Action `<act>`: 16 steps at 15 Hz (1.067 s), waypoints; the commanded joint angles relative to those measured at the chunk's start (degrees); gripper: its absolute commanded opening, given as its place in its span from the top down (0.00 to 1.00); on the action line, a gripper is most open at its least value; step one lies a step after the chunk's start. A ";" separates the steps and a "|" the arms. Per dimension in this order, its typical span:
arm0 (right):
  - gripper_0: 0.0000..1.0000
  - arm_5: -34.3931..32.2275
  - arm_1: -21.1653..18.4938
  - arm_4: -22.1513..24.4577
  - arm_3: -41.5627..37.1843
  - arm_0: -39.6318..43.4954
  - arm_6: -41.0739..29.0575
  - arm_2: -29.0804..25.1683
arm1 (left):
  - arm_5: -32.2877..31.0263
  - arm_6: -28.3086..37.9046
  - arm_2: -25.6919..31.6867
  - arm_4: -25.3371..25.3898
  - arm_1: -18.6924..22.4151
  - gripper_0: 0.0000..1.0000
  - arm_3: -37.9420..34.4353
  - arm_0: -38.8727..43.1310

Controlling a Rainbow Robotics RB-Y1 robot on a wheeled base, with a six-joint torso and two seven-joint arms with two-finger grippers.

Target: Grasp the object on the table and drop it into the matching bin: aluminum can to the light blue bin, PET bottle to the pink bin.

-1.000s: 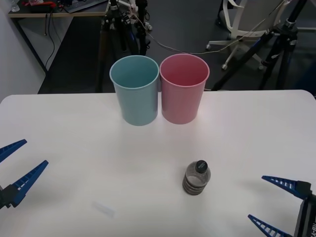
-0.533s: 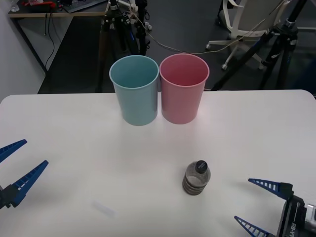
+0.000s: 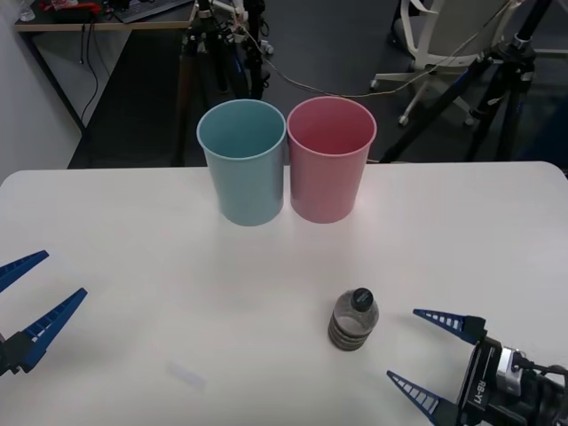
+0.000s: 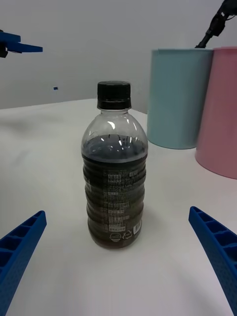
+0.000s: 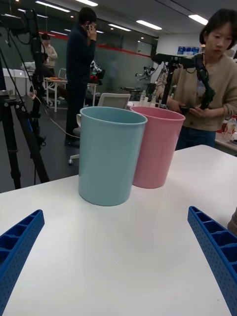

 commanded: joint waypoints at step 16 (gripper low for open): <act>0.00 5.93 11.77 6.07 7.89 -11.70 2.11 4.19 | 0.00 0.00 0.00 0.00 0.00 0.00 0.00 0.00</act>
